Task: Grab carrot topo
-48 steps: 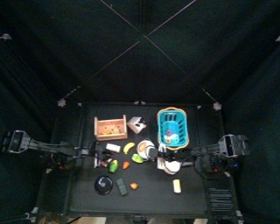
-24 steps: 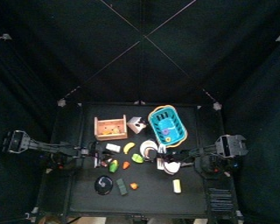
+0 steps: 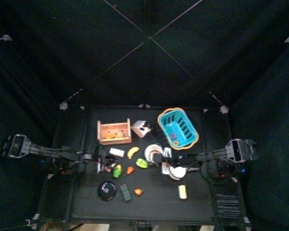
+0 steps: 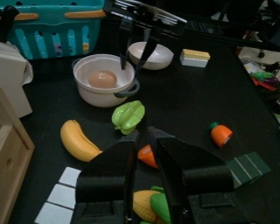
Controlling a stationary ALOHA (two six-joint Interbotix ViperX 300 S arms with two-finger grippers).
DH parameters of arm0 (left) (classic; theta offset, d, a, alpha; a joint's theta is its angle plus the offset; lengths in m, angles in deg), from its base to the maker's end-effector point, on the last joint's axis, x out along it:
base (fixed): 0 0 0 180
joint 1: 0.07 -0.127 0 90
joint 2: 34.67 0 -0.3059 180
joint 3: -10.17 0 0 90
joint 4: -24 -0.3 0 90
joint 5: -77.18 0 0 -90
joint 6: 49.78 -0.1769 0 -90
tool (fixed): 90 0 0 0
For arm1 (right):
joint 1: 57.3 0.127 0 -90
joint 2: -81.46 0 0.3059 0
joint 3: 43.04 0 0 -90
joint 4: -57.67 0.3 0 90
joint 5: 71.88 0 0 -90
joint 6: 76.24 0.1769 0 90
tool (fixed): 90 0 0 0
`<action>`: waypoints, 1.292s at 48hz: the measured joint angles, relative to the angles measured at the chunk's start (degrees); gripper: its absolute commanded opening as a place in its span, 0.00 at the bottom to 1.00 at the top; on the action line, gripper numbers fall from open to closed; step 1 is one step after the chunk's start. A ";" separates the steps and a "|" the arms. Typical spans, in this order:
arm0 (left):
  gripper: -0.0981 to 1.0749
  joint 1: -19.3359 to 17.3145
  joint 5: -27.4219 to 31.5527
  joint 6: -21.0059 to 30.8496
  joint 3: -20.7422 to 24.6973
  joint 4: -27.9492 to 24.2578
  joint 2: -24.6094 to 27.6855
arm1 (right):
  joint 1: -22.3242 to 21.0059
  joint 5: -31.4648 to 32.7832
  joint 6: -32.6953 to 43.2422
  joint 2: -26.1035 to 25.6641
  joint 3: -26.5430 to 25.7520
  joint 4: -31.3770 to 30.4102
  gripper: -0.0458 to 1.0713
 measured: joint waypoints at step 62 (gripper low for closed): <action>0.74 7.21 2.99 0.09 6.50 2.46 13.10 | 13.71 -15.38 0.70 2.55 -4.83 6.50 0.69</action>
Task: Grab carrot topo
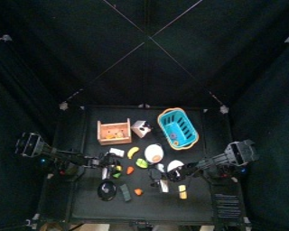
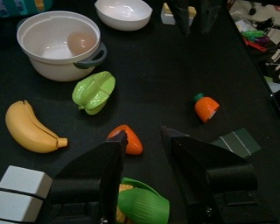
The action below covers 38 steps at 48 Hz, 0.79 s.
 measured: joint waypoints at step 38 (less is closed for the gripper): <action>0.74 0.26 -0.62 0.00 1.85 3.08 0.79 | 3.96 5.36 -0.70 15.64 -12.83 2.11 0.85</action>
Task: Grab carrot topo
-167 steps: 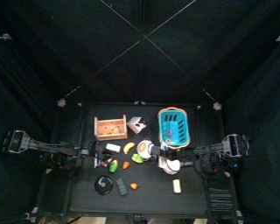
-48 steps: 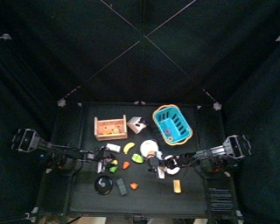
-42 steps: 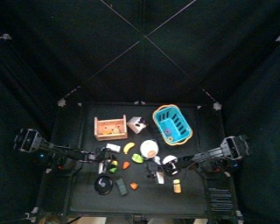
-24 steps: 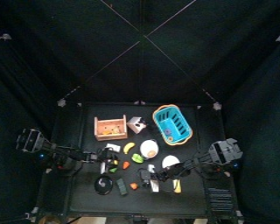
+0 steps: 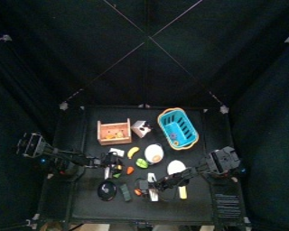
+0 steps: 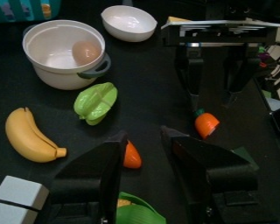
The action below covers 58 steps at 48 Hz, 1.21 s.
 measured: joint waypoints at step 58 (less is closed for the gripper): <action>0.74 0.00 0.00 0.09 -0.09 2.72 0.53 | 1.41 8.44 -0.09 6.42 -6.77 -3.96 0.63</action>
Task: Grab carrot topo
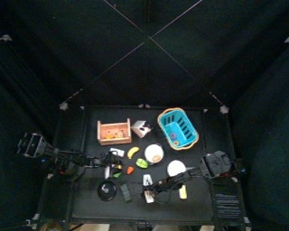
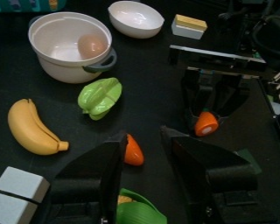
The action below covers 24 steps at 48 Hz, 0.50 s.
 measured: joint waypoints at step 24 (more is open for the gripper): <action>0.74 0.00 -0.09 -0.09 0.00 0.18 0.00 | 0.26 0.35 0.18 -2.20 0.79 -0.53 0.62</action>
